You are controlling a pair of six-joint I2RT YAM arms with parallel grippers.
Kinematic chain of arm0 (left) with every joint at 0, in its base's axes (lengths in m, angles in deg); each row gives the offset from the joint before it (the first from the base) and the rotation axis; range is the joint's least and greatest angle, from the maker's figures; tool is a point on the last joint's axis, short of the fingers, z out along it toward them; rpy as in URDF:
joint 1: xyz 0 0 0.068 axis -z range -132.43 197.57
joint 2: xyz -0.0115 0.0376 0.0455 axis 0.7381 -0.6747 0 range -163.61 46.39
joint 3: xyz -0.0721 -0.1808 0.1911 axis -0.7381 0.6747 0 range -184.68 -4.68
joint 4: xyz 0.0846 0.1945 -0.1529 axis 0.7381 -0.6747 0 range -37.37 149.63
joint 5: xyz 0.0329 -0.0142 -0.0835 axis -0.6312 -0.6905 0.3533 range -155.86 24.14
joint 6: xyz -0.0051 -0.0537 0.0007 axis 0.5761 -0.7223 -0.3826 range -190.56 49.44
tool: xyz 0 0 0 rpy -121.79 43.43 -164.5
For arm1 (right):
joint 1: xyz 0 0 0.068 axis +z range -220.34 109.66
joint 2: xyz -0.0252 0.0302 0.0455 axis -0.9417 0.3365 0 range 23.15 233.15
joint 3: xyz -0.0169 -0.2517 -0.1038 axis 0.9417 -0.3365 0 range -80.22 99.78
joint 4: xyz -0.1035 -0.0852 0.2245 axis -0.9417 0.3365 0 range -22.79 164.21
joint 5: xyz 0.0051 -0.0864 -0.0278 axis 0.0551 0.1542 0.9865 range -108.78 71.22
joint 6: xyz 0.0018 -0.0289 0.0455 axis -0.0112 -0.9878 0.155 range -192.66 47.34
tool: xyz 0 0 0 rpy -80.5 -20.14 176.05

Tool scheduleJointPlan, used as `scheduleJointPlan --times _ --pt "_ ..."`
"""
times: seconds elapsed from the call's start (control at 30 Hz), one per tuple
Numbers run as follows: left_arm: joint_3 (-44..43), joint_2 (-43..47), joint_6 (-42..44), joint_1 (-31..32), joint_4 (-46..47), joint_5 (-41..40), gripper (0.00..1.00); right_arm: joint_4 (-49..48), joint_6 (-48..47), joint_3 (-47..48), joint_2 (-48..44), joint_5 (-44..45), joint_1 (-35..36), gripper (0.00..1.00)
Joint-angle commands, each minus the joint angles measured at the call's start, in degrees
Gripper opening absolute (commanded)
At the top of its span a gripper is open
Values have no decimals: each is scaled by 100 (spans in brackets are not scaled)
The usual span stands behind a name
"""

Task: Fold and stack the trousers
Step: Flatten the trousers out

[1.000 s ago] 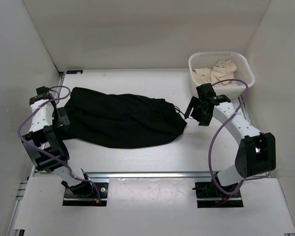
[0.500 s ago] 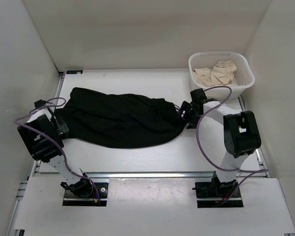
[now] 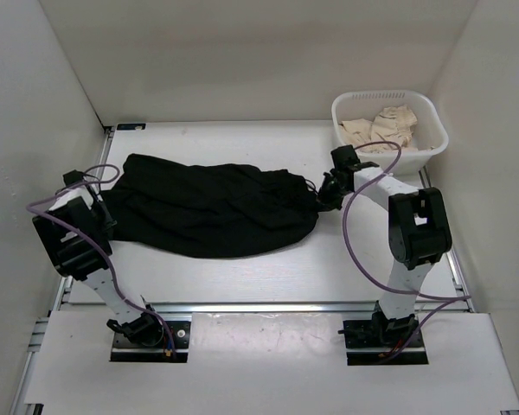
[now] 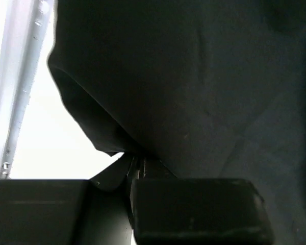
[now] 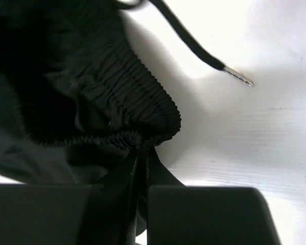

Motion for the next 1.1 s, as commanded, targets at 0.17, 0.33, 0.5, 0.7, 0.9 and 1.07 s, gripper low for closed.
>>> scheduleJointPlan --times 0.17,0.33,0.5,0.7,0.9,1.07 --pt "-2230 574 -1 44 -59 -1297 14 988 -484 2621 -564 52 -502 0" --pt "-3414 722 -1 203 -402 -2001 14 1578 -547 4223 -826 175 -941 0" --pt "-1997 1451 -1 519 -402 -2723 14 1692 -494 3155 -1653 176 -1477 0" --pt "381 2524 -1 1037 -586 -2689 100 1798 -547 1580 -2567 114 -1961 0" --pt "6 2298 -1 591 -1676 -1547 100 1929 -652 1262 -2814 448 -2181 0" --pt "-344 1463 -1 247 -1677 -1142 100 1929 -784 1210 -2814 448 -2286 0"
